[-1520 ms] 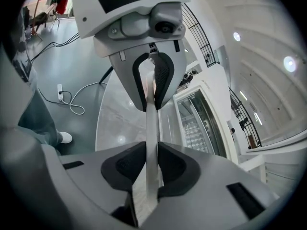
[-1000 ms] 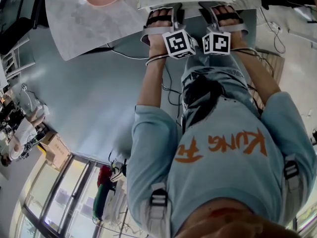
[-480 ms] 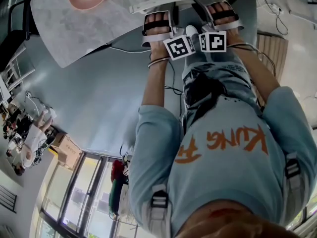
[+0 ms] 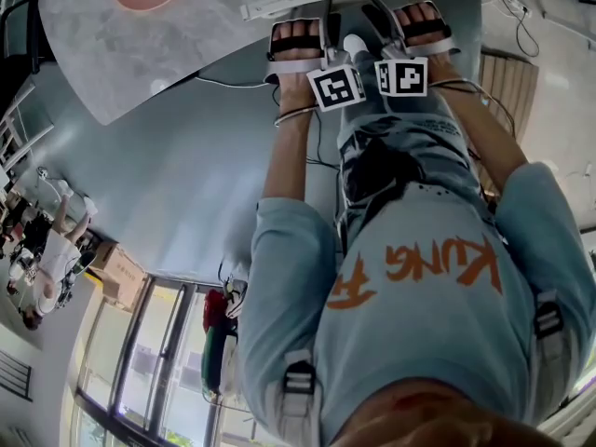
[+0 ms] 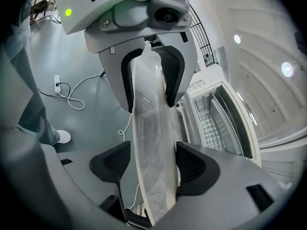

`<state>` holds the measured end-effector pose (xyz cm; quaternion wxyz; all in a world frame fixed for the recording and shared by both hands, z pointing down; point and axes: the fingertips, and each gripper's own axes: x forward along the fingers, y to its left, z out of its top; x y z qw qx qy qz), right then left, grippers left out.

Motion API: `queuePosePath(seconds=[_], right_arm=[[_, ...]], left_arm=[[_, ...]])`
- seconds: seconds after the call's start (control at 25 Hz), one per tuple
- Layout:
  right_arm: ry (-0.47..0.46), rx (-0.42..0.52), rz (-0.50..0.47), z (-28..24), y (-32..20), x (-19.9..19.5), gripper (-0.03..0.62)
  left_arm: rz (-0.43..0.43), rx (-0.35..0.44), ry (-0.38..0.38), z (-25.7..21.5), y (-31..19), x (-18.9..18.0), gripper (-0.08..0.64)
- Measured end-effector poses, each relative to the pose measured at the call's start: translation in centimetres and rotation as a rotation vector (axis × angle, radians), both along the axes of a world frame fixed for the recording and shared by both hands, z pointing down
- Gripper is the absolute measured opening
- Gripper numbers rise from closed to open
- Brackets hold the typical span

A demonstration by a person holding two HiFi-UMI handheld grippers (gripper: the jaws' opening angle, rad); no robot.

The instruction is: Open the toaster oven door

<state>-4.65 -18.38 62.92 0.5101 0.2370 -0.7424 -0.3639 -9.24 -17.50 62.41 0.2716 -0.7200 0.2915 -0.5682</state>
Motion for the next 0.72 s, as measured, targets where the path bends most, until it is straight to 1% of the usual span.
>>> queuePosePath(seconds=[0.32, 0.6, 0.72], right_arm=[[-0.006, 0.035, -0.017, 1.8, 0.4, 0.2, 0.301], [-0.042, 0.089, -0.014, 3.2, 0.4, 0.4, 0.299], [-0.056, 0.113, -0.005, 3.6, -0.1, 0.2, 0.301]], left_arm=[[-0.013, 0.056, -0.037, 1.6, 0.1, 0.2, 0.275], [-0.053, 0.143, -0.010, 2.9, -0.2, 0.7, 0.275], [-0.084, 0.156, 0.018, 3.8, -0.4, 0.9, 0.275]])
